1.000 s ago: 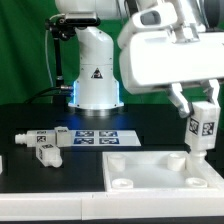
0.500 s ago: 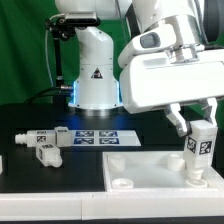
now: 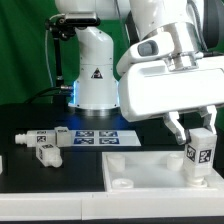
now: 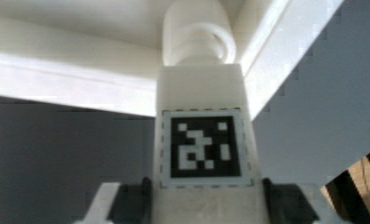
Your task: Assemble one leg
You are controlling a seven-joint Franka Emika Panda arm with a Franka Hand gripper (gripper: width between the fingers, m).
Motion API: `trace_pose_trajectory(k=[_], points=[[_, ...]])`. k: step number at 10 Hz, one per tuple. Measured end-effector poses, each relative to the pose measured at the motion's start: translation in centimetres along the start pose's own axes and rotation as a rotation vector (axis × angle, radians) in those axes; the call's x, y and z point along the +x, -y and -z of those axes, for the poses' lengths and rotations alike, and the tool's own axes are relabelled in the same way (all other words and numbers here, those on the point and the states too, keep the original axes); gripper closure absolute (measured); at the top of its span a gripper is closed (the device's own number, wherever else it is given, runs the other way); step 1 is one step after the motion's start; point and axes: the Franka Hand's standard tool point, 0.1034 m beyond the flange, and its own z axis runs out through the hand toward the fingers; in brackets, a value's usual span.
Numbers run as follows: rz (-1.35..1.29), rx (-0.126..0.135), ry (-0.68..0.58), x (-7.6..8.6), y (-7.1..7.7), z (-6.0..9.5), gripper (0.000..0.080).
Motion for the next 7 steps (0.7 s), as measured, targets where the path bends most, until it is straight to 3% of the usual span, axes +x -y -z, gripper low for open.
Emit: trace_pose_trajectory(k=[2, 7], points=[[0.0, -0.005, -0.012, -0.02, 0.12, -0.28, 0.0514], [0.007, -0.055, -0.079, -0.26, 0.56, -0.11, 0.0514]])
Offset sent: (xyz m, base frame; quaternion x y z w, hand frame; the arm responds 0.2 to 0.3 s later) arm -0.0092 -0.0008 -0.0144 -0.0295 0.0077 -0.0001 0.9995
